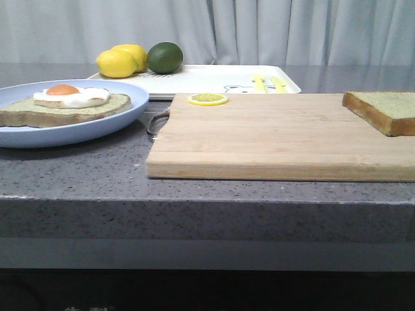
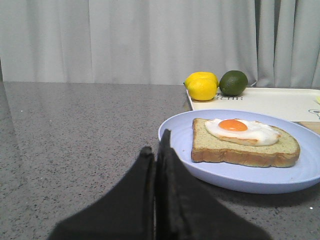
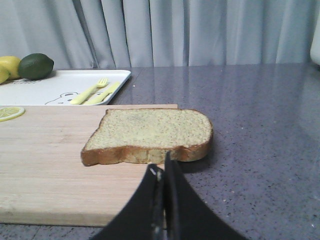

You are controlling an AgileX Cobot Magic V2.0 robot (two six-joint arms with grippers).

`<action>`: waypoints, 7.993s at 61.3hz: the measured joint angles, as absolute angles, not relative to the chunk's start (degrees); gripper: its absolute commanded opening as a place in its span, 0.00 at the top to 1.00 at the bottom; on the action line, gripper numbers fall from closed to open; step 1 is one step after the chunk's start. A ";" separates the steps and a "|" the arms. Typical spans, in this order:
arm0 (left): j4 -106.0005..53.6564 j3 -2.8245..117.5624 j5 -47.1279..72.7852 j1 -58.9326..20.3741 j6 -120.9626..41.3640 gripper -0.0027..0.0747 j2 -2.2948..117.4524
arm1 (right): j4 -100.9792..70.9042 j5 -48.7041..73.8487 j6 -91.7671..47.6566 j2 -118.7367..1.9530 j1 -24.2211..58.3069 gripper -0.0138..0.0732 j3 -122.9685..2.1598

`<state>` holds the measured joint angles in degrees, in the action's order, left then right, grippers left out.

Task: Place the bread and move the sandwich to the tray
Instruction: 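Move the right gripper toward the plain bread slice on the cutting board, then lower the right gripper and grasp the edge of the bread slice, then lift the bread slice with the right gripper toward the blue plate, then lower the bread onto the fried egg slice and open the right gripper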

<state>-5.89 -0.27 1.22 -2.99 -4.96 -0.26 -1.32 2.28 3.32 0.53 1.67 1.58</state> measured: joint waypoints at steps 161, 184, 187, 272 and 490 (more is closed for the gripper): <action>-8.23 46.26 38.47 -2.99 -4.96 0.23 30.72 | -1.42 44.87 3.32 -36.46 1.67 0.21 -41.34; -8.23 46.26 37.38 -2.99 -4.96 0.26 30.72 | -5.34 52.01 3.32 -45.18 1.67 0.21 -49.36; -8.13 46.26 37.29 -2.99 -4.96 0.26 30.72 | -5.34 53.52 3.32 -47.44 1.67 0.21 -51.80; -6.76 46.26 37.24 -2.99 -4.96 0.26 30.72 | -50.53 68.58 -29.48 -98.10 -34.56 0.21 -65.84; -5.14 46.26 36.29 -4.24 -4.98 0.26 30.72 | -93.54 18.54 -23.37 -111.97 36.99 0.17 -83.05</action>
<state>-5.14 46.26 36.29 -4.24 -4.98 30.72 -93.54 18.54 -23.37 -111.97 36.99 -83.05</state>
